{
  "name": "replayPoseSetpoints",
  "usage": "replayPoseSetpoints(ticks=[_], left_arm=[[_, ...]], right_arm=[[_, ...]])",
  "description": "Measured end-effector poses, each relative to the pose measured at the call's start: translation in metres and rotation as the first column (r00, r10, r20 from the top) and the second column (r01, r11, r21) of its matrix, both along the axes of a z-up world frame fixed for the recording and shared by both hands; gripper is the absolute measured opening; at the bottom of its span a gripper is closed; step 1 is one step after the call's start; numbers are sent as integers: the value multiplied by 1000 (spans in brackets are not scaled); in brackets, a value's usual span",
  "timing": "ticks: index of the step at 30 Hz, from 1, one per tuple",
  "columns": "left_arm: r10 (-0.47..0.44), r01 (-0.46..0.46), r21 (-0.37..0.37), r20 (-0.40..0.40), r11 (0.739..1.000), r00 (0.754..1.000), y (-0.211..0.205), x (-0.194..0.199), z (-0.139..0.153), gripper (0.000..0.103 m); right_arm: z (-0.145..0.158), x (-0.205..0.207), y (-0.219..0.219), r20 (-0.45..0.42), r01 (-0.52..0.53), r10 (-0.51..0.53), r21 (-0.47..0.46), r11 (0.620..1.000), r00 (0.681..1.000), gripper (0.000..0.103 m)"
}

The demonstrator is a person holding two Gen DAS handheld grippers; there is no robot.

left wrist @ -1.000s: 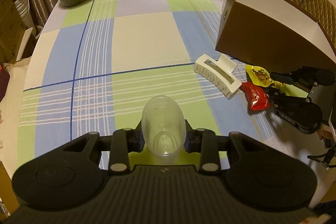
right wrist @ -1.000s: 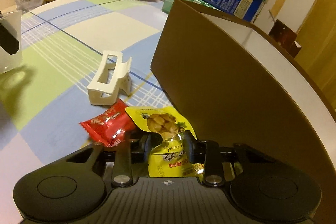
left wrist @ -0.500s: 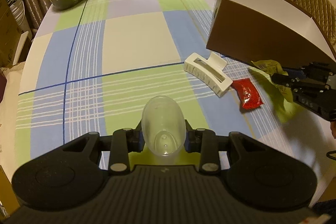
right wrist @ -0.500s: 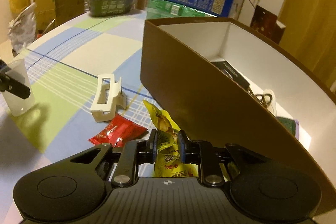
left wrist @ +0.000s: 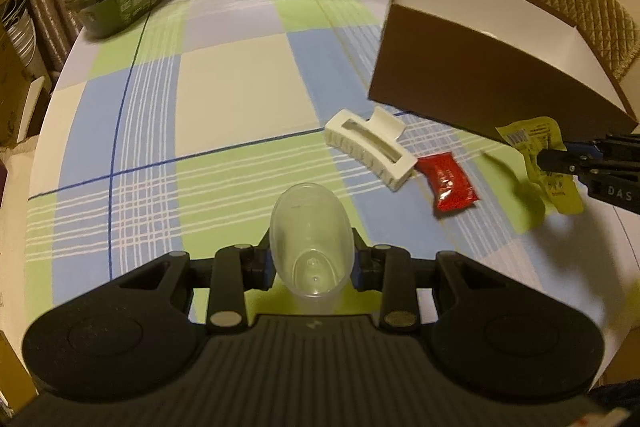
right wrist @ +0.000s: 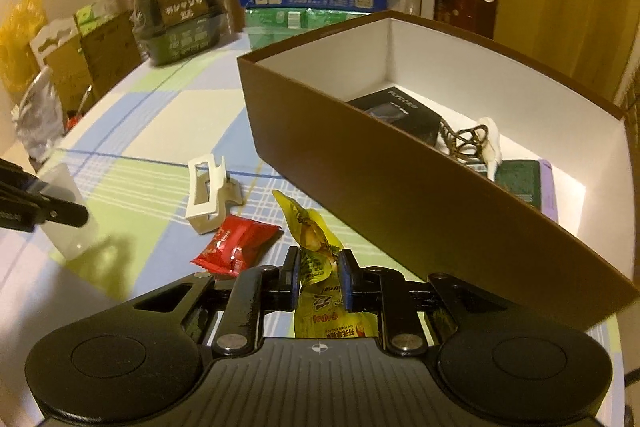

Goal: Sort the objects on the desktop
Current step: 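Hold the cup with the left gripper while the right grasps the yellow snack bag, then carry the clear cup and yellow bag over the brown box with both tools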

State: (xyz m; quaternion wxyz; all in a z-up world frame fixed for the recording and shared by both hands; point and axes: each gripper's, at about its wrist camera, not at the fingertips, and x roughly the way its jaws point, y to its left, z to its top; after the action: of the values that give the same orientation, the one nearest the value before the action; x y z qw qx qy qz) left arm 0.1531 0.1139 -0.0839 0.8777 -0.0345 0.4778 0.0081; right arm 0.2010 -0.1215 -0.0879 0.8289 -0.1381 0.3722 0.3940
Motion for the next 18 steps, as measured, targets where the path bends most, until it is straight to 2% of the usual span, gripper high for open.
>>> replayPoseSetpoints(ticks=[10,18], left_arm=[[-96,97,-9,73,995,993,-30,19,27,29],[-191,195,-9,174,981,966,-60,39,63,29]], right_arm=[[35,3,-37,-97,113,-105,85,990,990,16],[73,12,-68,-113,185,-167,174,967,980,16]])
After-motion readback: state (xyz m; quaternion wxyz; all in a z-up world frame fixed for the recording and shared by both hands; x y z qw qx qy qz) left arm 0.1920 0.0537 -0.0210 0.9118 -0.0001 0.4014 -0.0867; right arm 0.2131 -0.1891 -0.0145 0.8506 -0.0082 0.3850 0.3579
